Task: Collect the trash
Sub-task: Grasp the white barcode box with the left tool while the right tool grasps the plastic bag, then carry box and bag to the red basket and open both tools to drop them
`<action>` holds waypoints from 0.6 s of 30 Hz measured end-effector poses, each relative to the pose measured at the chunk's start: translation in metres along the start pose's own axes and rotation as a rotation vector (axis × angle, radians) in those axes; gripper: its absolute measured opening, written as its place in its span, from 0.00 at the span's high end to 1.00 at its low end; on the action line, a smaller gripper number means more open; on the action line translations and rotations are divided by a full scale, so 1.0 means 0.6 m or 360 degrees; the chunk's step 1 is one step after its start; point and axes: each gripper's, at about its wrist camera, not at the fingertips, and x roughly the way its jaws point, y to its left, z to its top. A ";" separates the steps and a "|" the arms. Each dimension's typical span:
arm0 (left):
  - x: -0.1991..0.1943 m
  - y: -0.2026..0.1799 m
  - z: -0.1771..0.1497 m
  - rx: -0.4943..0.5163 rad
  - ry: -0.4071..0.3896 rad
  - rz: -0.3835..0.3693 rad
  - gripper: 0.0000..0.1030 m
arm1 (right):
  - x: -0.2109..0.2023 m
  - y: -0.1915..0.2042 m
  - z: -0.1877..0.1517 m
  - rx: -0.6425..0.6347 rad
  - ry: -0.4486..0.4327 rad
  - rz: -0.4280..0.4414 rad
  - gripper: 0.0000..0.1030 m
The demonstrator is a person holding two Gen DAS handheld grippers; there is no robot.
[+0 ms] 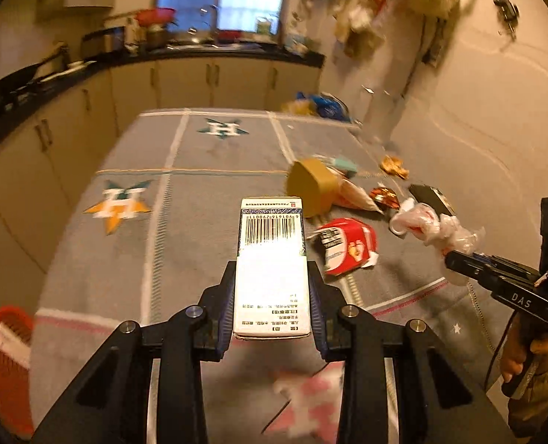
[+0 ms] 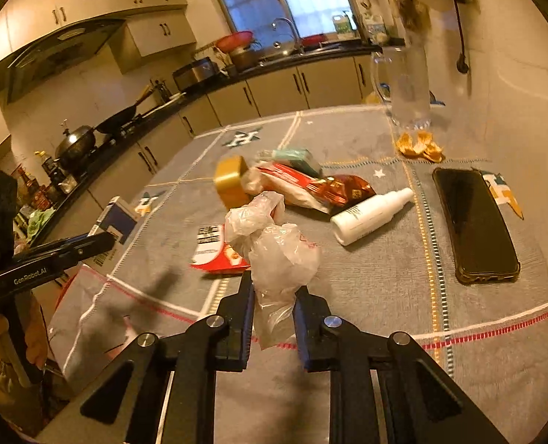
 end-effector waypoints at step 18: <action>-0.251 0.337 -0.223 -0.0635 -0.0147 0.0762 0.68 | 0.066 0.311 -0.036 -0.0434 0.0211 0.0441 0.80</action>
